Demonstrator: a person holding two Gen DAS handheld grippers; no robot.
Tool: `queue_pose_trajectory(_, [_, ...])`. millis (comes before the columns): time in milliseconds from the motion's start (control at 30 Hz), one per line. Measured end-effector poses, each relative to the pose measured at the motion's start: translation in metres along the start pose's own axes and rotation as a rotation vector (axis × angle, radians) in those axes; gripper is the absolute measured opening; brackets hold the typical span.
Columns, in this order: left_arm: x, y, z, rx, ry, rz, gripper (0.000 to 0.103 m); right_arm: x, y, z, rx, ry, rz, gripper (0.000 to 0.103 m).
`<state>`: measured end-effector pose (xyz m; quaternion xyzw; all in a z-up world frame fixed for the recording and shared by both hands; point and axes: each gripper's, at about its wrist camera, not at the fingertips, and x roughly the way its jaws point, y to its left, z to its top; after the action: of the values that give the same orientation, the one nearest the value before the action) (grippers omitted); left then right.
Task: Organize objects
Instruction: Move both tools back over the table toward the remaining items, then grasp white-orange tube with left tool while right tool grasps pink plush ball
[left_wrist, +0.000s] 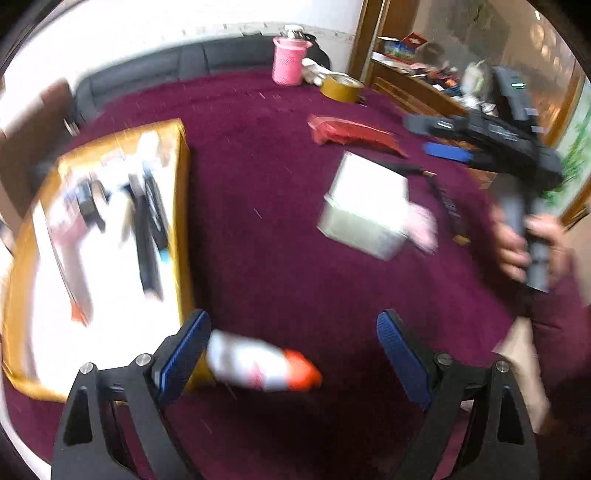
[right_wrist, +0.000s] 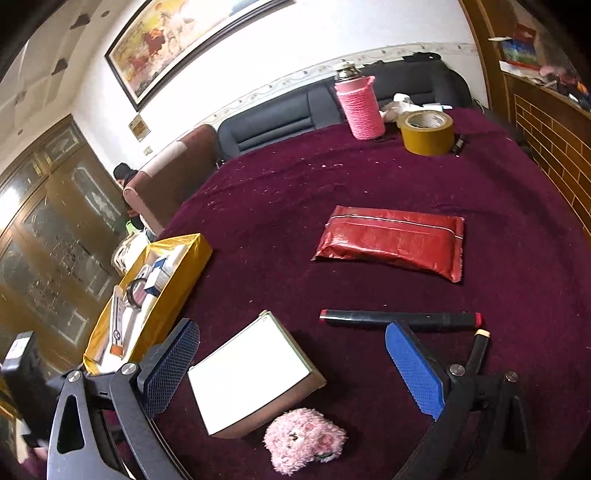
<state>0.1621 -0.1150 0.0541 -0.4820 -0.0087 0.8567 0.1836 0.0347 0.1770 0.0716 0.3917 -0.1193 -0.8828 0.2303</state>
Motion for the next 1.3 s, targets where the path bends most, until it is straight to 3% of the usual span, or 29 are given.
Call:
queue_pose_trajectory(67, [0.001,0.005,-0.015,-0.071,0.040,-0.065,0.091,0.003,0.004,-0.001,-0.005,-0.001,0.016,0.103])
queue_pose_trajectory(133, [0.014,0.010,-0.025,-0.122,0.083,-0.079,0.091,0.007,0.008,-0.002,-0.008,0.000,0.042,0.103])
queue_pose_trajectory(200, [0.031,0.011,-0.025,-0.136,0.120,-0.019,0.090,0.010,0.013,-0.003,-0.014,0.001,0.054,0.103])
queue_pose_trajectory(267, [0.035,0.004,-0.014,-0.112,0.092,0.020,0.090,0.012,0.017,-0.005,-0.022,0.006,0.062,0.103])
queue_pose_trajectory(367, [0.043,0.002,0.007,-0.120,0.067,0.013,0.089,0.008,0.018,-0.009,-0.027,0.004,0.059,0.103])
queue_pose_trajectory(433, [0.052,-0.002,0.020,-0.098,0.052,0.054,0.081,0.002,0.015,-0.011,-0.020,-0.008,0.051,0.103])
queue_pose_trajectory(500, [0.060,-0.007,0.030,-0.054,0.040,0.088,0.048,-0.004,0.010,-0.011,-0.002,-0.022,0.044,0.103])
queue_pose_trajectory(567, [0.067,-0.011,0.031,-0.015,0.065,0.101,0.036,-0.009,0.004,-0.010,0.018,-0.033,0.034,0.103])
queue_pose_trajectory(767, [0.061,-0.018,0.014,0.064,0.056,0.079,0.040,-0.020,-0.012,-0.014,0.044,-0.046,0.003,0.103])
queue_pose_trajectory(967, [0.058,-0.033,-0.003,0.216,0.028,0.128,0.039,-0.023,-0.022,-0.026,0.058,-0.016,0.012,0.103])
queue_pose_trajectory(1033, [0.057,-0.032,-0.003,0.211,0.024,0.107,0.027,-0.022,-0.019,-0.035,0.041,0.013,0.009,0.103])
queue_pose_trajectory(1300, [0.042,-0.036,-0.002,0.206,-0.031,0.044,0.026,-0.009,0.008,-0.074,-0.132,0.121,-0.086,0.103])
